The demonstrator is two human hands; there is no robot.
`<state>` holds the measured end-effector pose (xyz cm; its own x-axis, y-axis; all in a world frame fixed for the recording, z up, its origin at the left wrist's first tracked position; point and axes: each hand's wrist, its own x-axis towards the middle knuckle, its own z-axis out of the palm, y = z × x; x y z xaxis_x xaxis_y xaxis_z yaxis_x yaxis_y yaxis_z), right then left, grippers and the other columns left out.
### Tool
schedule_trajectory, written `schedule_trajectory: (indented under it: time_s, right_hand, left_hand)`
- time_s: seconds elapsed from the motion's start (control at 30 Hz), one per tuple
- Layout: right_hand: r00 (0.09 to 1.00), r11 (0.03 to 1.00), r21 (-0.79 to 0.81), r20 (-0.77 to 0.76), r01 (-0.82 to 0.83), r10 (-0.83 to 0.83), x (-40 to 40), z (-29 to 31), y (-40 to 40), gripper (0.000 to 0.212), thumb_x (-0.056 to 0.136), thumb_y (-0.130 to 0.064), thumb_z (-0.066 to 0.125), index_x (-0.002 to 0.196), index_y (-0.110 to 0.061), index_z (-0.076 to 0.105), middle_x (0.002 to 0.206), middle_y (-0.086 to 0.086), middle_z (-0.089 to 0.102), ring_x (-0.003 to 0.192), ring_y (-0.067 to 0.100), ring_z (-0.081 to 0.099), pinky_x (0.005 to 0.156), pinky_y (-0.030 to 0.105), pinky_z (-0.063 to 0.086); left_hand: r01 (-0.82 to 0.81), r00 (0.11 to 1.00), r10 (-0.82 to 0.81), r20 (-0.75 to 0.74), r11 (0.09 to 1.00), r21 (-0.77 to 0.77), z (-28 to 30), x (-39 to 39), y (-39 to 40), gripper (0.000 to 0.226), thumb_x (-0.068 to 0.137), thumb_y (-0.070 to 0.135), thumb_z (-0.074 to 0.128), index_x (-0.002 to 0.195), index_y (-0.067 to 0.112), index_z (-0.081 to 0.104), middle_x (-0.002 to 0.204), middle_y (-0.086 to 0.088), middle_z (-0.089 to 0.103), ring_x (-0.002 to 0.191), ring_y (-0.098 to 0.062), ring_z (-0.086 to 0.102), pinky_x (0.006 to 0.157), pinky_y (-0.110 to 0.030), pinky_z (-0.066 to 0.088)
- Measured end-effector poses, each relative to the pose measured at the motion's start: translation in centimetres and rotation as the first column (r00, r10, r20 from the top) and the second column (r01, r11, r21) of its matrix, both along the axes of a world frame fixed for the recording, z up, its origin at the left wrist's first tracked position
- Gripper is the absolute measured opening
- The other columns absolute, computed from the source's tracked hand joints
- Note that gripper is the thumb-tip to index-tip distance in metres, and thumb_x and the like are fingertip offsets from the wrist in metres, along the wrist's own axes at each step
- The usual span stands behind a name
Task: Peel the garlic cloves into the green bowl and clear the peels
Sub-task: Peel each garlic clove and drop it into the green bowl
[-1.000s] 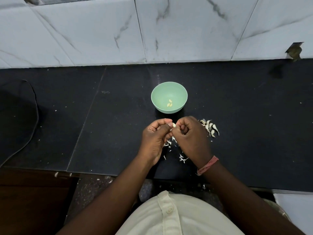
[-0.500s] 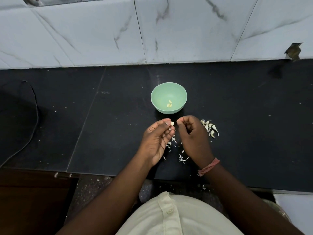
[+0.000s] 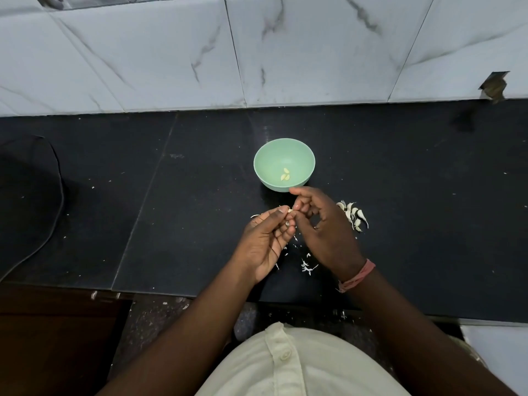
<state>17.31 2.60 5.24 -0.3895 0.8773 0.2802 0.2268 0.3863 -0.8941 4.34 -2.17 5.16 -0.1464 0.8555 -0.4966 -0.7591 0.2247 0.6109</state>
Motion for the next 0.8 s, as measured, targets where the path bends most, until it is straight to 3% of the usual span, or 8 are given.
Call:
schedule_trajectory:
  time_s: [0.1,0.23,0.43,0.6,0.7,0.8]
  right_hand:
    - [0.999,1.000,-0.002,-0.030,-0.017,0.017,0.00,0.03,-0.05,0.042,0.086,0.011,0.061,0.122,-0.012,0.061,0.091,0.000,0.058,0.084,0.015,0.058,0.080,0.018,0.047]
    - [0.989,0.989,-0.146,-0.151,-0.029,0.006,-0.10,-0.04,0.13,0.039,0.085,0.015,0.058,0.116,-0.010,0.057,0.090,0.011,0.057,0.078,0.024,0.057,0.074,0.025,0.050]
    - [0.982,0.969,-0.245,-0.188,-0.029,-0.018,0.17,-0.39,0.27,0.031,0.085,0.015,0.059,0.104,-0.009,0.057,0.090,0.018,0.058,0.078,0.019,0.056,0.074,0.030,0.051]
    - [0.989,0.971,-0.237,-0.148,-0.024,-0.012,0.35,-0.56,0.33,0.022,0.086,0.009,0.064,0.094,-0.010,0.055,0.085,0.018,0.057,0.073,0.029,0.056,0.068,0.043,0.051]
    - [0.991,0.974,-0.222,-0.135,-0.042,0.012,0.53,-0.51,0.26,0.019,0.088,0.007,0.064,0.093,-0.008,0.054,0.083,0.019,0.056,0.070,0.029,0.054,0.063,0.039,0.048]
    - [0.992,0.974,-0.221,-0.125,-0.042,0.015,0.47,-0.49,0.18,0.017,0.090,0.006,0.062,0.094,-0.009,0.056,0.082,0.017,0.058,0.069,0.016,0.053,0.062,0.028,0.047]
  left_hand:
    - [0.038,0.996,-0.033,-0.085,0.998,0.053,-0.34,-0.07,-0.16,0.009,0.095,0.007,0.061,0.098,0.004,0.069,0.086,-0.009,0.071,0.076,-0.011,0.066,0.072,-0.021,0.058]
    - [0.067,0.977,-0.039,-0.208,0.989,0.130,-0.73,0.03,-0.17,0.022,0.088,0.004,0.065,0.109,0.001,0.069,0.102,-0.015,0.073,0.090,-0.017,0.070,0.081,-0.025,0.058]
    - [0.090,0.925,-0.039,-0.377,0.989,0.118,-0.50,-0.02,-0.06,0.016,0.090,-0.001,0.066,0.104,0.000,0.073,0.100,-0.016,0.075,0.086,-0.019,0.069,0.080,-0.025,0.058]
    - [0.126,0.893,-0.062,-0.445,0.985,0.114,-0.26,-0.30,-0.13,0.017,0.089,0.003,0.069,0.104,-0.003,0.074,0.099,-0.020,0.074,0.083,-0.021,0.066,0.074,-0.023,0.057]
    - [0.140,0.892,-0.082,-0.445,0.985,0.098,-0.19,-0.41,-0.22,0.019,0.088,0.005,0.070,0.104,-0.004,0.074,0.099,-0.021,0.073,0.085,-0.021,0.066,0.074,-0.024,0.058]
    - [0.132,0.908,-0.083,-0.410,0.987,0.093,-0.22,-0.26,-0.34,0.020,0.088,0.004,0.070,0.105,-0.005,0.073,0.098,-0.021,0.073,0.086,-0.023,0.065,0.077,-0.026,0.058]
